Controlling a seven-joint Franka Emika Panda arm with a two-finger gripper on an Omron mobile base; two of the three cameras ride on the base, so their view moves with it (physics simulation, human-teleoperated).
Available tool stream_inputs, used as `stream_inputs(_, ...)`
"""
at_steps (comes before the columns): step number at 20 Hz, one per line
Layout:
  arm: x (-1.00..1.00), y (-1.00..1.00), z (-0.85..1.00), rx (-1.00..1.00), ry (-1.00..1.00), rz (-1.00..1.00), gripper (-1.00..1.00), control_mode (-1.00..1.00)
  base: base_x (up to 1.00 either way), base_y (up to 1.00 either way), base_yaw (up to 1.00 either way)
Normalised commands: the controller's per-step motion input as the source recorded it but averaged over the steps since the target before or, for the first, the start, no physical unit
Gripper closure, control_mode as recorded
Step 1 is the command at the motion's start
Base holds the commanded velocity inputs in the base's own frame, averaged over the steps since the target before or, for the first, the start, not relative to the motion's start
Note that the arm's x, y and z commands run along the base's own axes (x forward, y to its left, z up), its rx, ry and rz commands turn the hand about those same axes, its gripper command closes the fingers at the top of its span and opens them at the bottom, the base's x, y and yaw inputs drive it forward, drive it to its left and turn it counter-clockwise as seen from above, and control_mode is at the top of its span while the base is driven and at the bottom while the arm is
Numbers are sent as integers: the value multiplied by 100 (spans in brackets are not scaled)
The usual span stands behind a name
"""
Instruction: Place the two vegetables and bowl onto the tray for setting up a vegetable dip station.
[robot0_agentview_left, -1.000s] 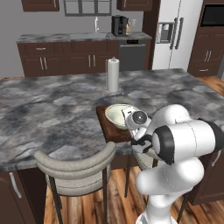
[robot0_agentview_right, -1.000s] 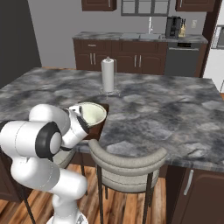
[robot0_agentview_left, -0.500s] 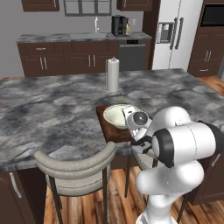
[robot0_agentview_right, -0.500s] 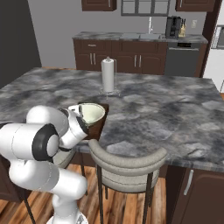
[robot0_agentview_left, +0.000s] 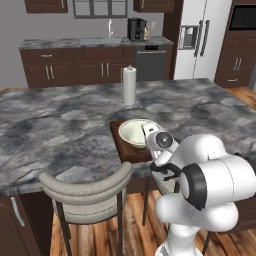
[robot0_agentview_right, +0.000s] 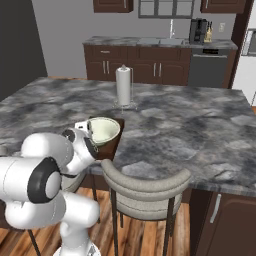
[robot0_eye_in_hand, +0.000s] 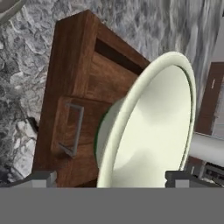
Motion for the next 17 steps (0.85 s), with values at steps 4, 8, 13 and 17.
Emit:
stream_inputs(4, -40, -4, 52, 0, 0, 0, -100, -100, 0, 0, 0)
stream_inputs(8, -37, -9, 65, 0, 0, -1, -100, -100, 0, 0, 0)
stream_inputs(13, -13, -1, 74, 0, 3, -2, -100, -100, 0, 0, 0)
stream_inputs(17, -26, -3, 76, 0, 7, -3, -100, -100, 0, 0, 0)
